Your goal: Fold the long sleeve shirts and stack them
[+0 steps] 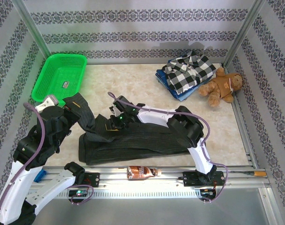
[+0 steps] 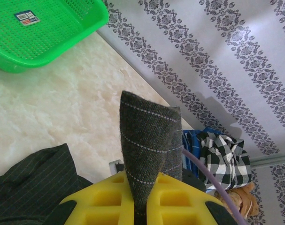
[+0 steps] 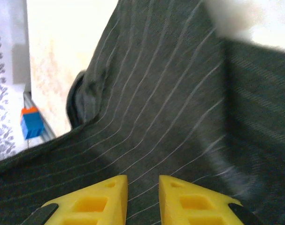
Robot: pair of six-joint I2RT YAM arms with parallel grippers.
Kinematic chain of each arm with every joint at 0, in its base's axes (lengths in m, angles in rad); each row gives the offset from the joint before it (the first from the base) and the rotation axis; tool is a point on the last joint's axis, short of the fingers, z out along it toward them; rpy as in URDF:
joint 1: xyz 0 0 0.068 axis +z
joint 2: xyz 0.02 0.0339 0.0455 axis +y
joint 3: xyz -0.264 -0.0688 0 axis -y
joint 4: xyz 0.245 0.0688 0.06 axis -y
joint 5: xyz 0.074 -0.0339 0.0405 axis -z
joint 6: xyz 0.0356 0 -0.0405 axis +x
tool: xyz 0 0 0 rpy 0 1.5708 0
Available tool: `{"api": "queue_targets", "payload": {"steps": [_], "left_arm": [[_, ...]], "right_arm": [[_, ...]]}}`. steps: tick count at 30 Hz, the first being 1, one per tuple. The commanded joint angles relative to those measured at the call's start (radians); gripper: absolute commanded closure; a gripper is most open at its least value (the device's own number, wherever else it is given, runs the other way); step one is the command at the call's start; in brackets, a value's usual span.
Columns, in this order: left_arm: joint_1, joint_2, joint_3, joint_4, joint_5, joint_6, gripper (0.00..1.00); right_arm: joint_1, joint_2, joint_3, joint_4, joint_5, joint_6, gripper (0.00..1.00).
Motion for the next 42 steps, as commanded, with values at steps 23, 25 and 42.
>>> {"api": "queue_targets", "payload": {"steps": [23, 25, 42], "left_arm": [[-0.053, 0.348, -0.096, 0.371, 0.167, 0.167, 0.90], [-0.077, 0.388, -0.087, 0.391, 0.170, 0.171, 0.90], [-0.340, 0.781, 0.047, 0.563, 0.148, 0.075, 0.89]], "right_arm": [[-0.114, -0.364, -0.357, -0.034, 0.118, 0.053, 0.46], [-0.158, -0.437, -0.413, -0.063, 0.161, 0.055, 0.44], [-0.516, -1.020, -0.969, -0.130, 0.244, 0.053, 0.39]]}}
